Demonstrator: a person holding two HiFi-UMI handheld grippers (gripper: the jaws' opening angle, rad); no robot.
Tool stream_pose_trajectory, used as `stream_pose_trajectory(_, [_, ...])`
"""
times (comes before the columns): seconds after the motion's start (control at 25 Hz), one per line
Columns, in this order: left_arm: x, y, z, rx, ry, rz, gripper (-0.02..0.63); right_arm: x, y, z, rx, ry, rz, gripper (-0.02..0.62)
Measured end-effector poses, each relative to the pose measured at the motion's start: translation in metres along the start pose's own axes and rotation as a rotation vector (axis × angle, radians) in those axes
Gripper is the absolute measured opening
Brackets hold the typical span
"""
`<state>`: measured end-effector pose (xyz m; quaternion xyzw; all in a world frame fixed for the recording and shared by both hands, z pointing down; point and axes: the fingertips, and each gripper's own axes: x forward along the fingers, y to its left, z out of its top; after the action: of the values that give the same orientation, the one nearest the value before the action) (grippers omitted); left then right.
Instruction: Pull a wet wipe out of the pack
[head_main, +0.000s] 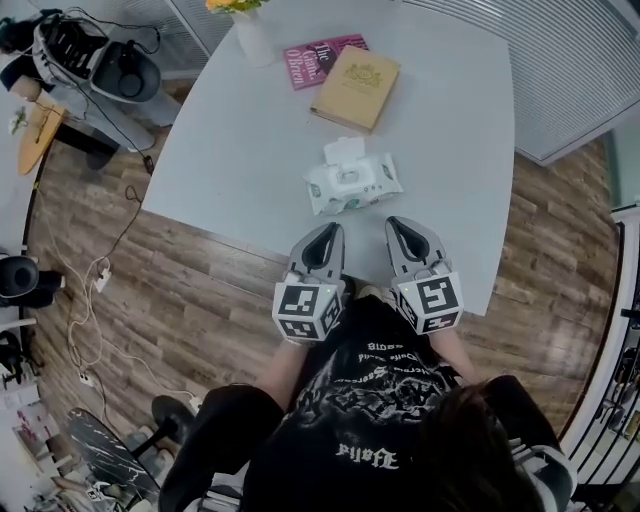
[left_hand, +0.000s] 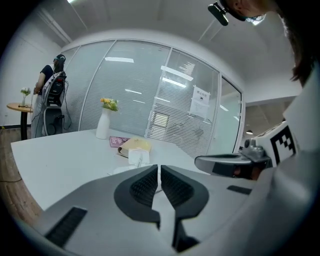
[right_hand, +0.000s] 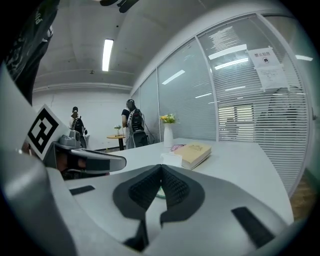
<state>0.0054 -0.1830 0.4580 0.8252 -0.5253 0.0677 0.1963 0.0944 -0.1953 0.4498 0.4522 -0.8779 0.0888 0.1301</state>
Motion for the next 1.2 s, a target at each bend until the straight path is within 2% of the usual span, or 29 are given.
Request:
stream_pose_trajectory(0.16, [0.025,0.005,0.009,0.007,0.021,-0.052,0.009,0.013,-0.015,0.007,-0.003,0.011,-0.029,-0.002])
stream_pose_trajectory(0.32, [0.050,0.014,0.016,0.031,0.036,-0.052,0.015,0.027,-0.028,0.014,-0.017,0.020,-0.050,-0.002])
stream_pose_trajectory(0.52, [0.083,0.019,0.011,0.088,0.114,-0.059,0.114,0.044,-0.034,0.017,-0.048,0.040,-0.050,-0.002])
stream_pose_trajectory(0.6, [0.096,0.023,0.009,0.116,0.132,-0.034,0.117,0.050,-0.037,0.017,-0.051,0.050,-0.048,-0.002])
stream_pose_trajectory(0.76, [0.121,0.043,0.009,0.175,0.149,0.074,0.116,0.062,-0.041,0.018,-0.050,0.058,-0.035,-0.002])
stream_pose_trajectory(0.92, [0.129,0.061,0.006,0.140,0.181,0.122,0.020,0.070,-0.041,0.018,-0.049,0.065,-0.020,-0.002])
stream_pose_trajectory(1.08, [0.124,0.072,0.004,0.051,0.184,0.111,0.008,0.077,-0.043,0.018,-0.036,0.065,-0.014,-0.002])
stream_pose_trajectory(1.2, [0.117,0.082,-0.002,0.019,0.199,0.122,0.006,0.083,-0.044,0.016,-0.038,0.077,-0.004,-0.002])
